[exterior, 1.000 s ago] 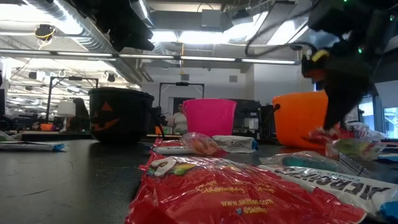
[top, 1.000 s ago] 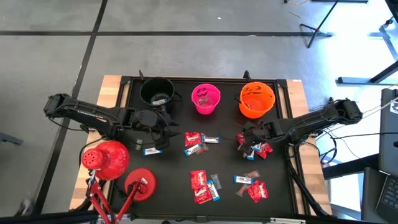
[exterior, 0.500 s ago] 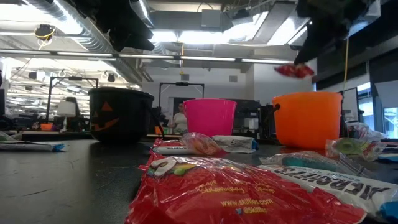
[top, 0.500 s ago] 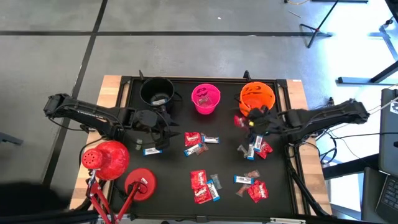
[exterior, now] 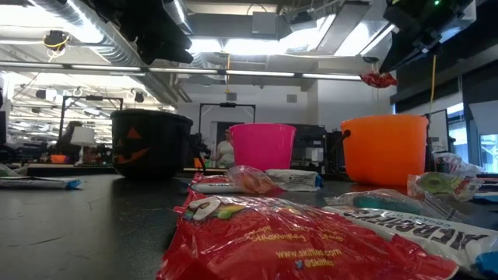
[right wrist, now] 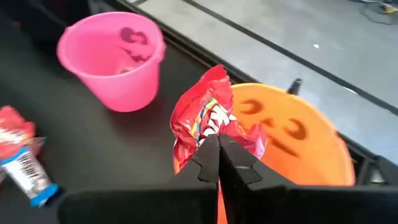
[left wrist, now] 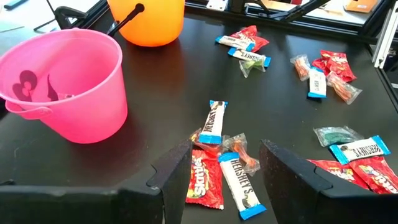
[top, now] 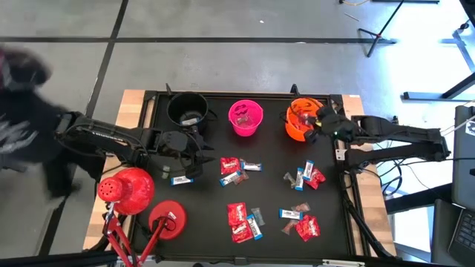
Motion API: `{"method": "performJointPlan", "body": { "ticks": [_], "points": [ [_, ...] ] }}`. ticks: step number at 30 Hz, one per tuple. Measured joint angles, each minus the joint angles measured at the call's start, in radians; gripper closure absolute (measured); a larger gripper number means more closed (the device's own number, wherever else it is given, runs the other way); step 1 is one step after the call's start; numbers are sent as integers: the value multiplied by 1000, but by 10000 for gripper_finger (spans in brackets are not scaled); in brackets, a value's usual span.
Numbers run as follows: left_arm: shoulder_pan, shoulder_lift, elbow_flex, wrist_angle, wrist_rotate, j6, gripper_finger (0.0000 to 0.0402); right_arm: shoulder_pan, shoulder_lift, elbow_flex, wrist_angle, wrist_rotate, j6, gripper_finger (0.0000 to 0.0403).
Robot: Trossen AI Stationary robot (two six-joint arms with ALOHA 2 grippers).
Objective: Organize candy in baskets
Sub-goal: Put the red candy into the orange bucket
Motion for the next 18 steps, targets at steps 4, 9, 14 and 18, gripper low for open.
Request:
{"method": "performJointPlan", "body": {
  "ticks": [4, 9, 14, 18],
  "points": [
    [0, 0, 0, 0, 0, 0, 224, -70, 0, 0, -23, -14, -27, 403],
    [0, 0, 0, 0, 0, 0, 224, -130, 3, 0, -48, -32, -36, 403],
    [0, 0, 0, 0, 1, 0, 224, -154, 3, -1, -45, -62, -50, 403],
    [0, 0, 0, 0, 1, 0, 224, -153, 4, -1, -44, -54, -50, 398]
  ]
}}
